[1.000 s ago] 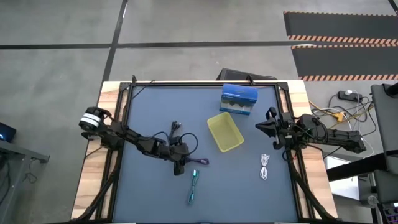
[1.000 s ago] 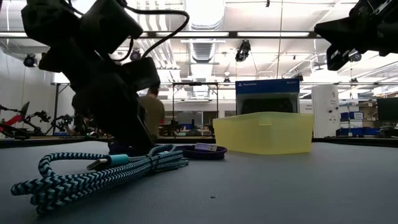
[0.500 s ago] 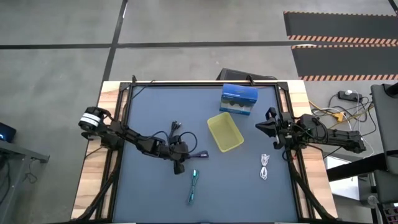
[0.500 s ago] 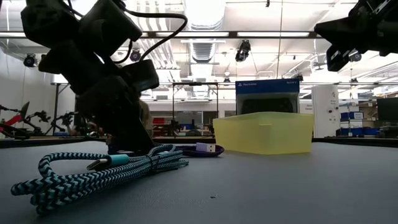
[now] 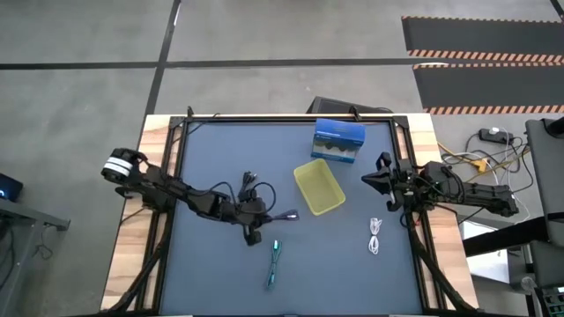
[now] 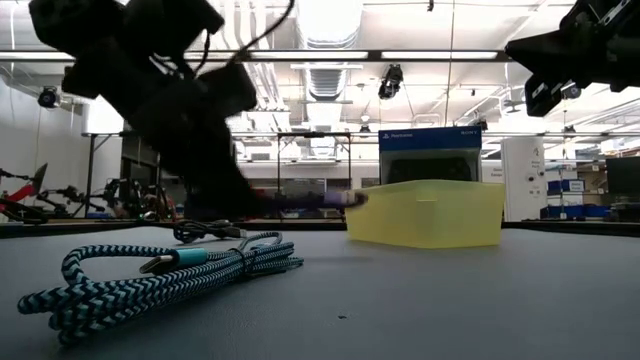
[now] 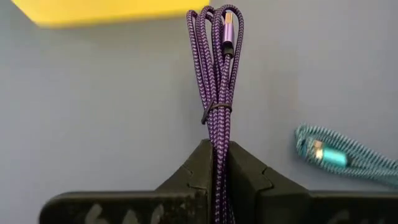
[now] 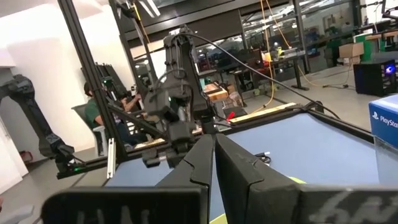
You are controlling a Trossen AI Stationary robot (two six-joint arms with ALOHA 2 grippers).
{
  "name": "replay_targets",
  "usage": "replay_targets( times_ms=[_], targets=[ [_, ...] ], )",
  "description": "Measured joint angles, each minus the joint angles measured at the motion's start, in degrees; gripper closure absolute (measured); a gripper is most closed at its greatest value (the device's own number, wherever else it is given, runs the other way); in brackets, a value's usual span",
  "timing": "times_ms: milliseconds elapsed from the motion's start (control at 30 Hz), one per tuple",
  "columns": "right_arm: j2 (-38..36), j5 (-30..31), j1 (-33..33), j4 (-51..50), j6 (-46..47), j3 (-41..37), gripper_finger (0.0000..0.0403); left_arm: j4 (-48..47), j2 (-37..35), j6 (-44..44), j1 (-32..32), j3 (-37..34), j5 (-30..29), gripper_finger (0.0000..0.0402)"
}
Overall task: Pick and place USB-C Cables
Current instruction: Put the purple charger cable into the yellow bin
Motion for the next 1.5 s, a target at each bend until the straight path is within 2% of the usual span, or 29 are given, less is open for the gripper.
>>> replay_targets(
  times_ms=[367,667,833,967,1233,1500],
  targets=[
    [0.0,-0.02,0.01,1.49,0.14,-0.04,0.039,5.17,-7.49,5.84,0.09,0.56,-2.75,0.0389],
    [-0.02,-0.44,0.0,2.92,0.09,0.13,0.039,4.72,-8.72,11.73,0.11,3.81,-2.93,0.0389],
    [-0.11,-7.01,0.01,8.19,-0.89,0.2,0.039,3.92,-8.53,16.54,0.11,6.42,-2.93,0.0389],
    [-0.11,-12.01,0.01,14.26,-1.41,0.26,0.039,0.04,-8.55,21.03,0.41,9.24,-2.91,0.0389],
    [-0.11,-13.84,0.16,21.23,-0.03,0.28,0.039,-11.03,-8.55,30.85,2.62,16.6,-2.26,0.0389],
    [-0.11,-14.06,0.16,23.76,1.25,0.28,0.039,-15.4,-8.54,42.25,6.47,23.25,4.47,0.0389]
  ],
)
